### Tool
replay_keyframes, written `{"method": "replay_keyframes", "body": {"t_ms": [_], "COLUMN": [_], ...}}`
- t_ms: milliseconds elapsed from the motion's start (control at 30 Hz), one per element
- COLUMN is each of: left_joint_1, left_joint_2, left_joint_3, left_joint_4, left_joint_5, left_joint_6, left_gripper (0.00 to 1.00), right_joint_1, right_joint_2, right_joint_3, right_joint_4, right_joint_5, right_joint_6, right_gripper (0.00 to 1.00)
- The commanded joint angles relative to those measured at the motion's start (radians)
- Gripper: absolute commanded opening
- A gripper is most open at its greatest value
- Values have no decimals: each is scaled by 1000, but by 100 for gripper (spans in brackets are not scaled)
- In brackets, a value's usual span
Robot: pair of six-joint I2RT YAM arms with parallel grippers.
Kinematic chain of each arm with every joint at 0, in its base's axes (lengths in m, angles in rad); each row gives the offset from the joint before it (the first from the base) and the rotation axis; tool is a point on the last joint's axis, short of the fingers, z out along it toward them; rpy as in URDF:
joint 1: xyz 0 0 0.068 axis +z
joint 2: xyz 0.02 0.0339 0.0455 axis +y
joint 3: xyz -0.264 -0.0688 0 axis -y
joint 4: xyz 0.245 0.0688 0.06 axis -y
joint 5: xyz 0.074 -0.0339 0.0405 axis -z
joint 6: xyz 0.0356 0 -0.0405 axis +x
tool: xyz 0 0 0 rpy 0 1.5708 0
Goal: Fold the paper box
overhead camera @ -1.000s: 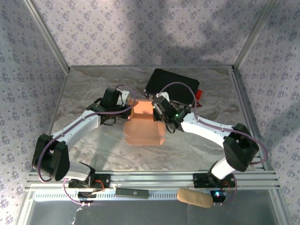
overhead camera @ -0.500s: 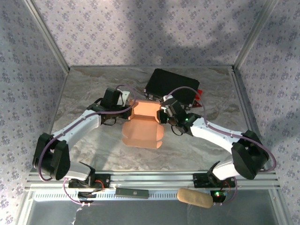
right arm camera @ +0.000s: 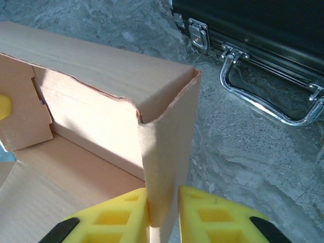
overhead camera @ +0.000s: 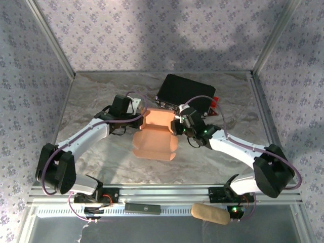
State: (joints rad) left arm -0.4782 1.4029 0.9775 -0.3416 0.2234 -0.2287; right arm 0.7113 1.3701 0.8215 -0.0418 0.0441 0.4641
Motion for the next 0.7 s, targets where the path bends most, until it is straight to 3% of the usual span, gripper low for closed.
{"method": "replay_keyframes", "body": {"t_ms": [0, 200, 367, 533, 667], "left_joint_1": [3, 0, -7, -11, -9], "left_joint_2": [1, 5, 10, 8, 4], "left_joint_3": [52, 50, 52, 52, 52], "left_joint_4": [7, 9, 10, 6, -2], "left_joint_5": [24, 18, 6, -1, -8], "left_joint_6": [-4, -11, -21, -23, -21], "left_gripper": [0, 0, 0, 0, 0], "right_joint_1": [5, 86, 183, 192, 180], "right_joint_2": [41, 112, 200, 212, 212], "right_joint_3": [30, 141, 255, 236, 210], "right_joint_4": [-10, -129, -305, -239, -179], "right_joint_5": [16, 251, 486, 417, 329], "right_joint_6": [-10, 50, 129, 118, 86], "right_gripper": [20, 0, 0, 0, 13]}}
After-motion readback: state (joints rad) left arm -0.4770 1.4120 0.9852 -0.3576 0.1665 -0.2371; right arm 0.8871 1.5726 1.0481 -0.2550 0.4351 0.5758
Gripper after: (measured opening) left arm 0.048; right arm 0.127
